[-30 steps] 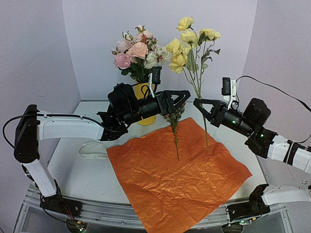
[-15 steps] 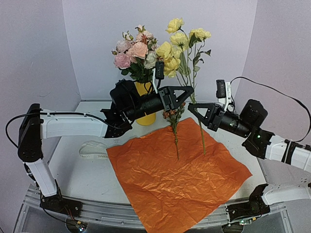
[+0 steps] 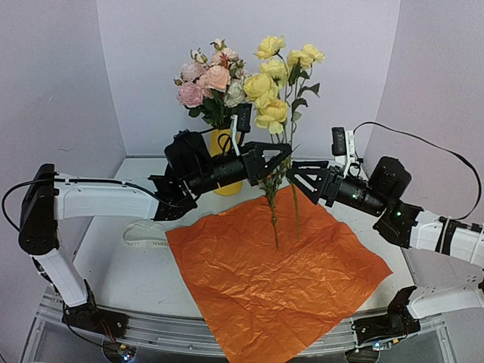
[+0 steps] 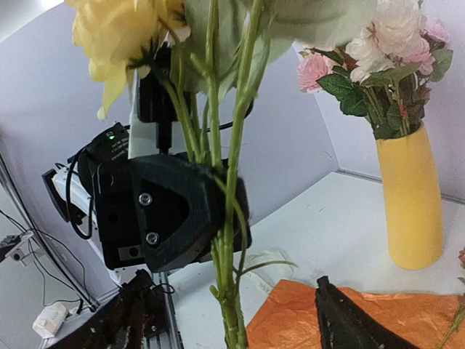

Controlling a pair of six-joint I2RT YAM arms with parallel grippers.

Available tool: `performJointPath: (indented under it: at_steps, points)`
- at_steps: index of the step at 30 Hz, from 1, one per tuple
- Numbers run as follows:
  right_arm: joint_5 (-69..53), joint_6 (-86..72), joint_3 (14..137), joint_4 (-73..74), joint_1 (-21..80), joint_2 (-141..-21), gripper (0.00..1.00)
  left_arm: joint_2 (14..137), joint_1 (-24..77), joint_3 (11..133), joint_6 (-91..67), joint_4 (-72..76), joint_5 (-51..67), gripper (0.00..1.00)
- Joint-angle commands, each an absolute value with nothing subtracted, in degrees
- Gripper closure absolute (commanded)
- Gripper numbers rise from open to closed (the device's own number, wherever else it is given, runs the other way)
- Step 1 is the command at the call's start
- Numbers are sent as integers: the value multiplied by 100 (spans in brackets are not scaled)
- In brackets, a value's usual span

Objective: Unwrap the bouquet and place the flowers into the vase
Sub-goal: Pick up the fake flower from the wrapping paper, then insert the fake flower into the vase.

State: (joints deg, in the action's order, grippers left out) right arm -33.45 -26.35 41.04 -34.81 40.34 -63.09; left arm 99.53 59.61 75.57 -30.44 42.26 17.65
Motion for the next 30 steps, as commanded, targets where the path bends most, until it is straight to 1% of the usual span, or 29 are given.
performJointPath:
  at_steps: [1, 2, 4, 6, 9, 11, 13, 14, 15, 17, 20, 23, 26, 30]
  points:
    - [-2647, -2305, 3915, -3435, 4067, -5975, 12, 8699, 5921, 6620, -1474, 3930, 1049, 100]
    - [-2490, -2270, 3855, -3362, 4066, -5890, 9, 8419, 5904, 6353, -1126, 3856, 817, 100]
    - [-2142, -2185, 3708, -3274, 4061, -5735, 7, 7900, 5883, 5889, -443, 3794, 314, 100]
    - [-1832, -2132, 3567, -3242, 4061, -5585, 7, 7449, 5860, 5548, 249, 3789, -189, 100]
    - [-1669, -2087, 3484, -3232, 4065, -5496, 7, 6927, 5783, 5241, 1134, 3811, -624, 100]
    - [-1623, -2080, 3476, -3233, 4061, -5485, 7, 6767, 5659, 5234, 1445, 3844, -691, 100]
    - [-1603, -2067, 3492, -3235, 4061, -5488, 7, 6614, 5303, 5197, 1475, 4030, -459, 100]
    - [-1606, -2061, 3525, -3237, 4061, -5506, 7, 6513, 4822, 5099, 1245, 4454, -69, 100]
    - [-1612, -2053, 3536, -3235, 4061, -5509, 7, 6489, 4664, 5052, 1162, 4640, 154, 100]
    - [-1638, -2048, 3584, -3236, 4061, -5527, 7, 6552, 4360, 5053, 1206, 5206, 339, 100]
    - [-1648, -2048, 3610, -3235, 4061, -5554, 7, 6832, 4236, 5247, 1280, 5704, 204, 100]
    - [-1693, -2039, 3650, -3226, 4062, -5627, 7, 7208, 3840, 5390, 882, 6495, 440, 100]
    - [-1721, -2047, 3673, -3226, 4061, -5643, 7, 7575, 3365, 5749, 178, 6703, 801, 100]
    - [-1694, -2015, 3690, -3226, 4061, -5620, 7, 8052, 3193, 6231, 52, 6763, 922, 100]
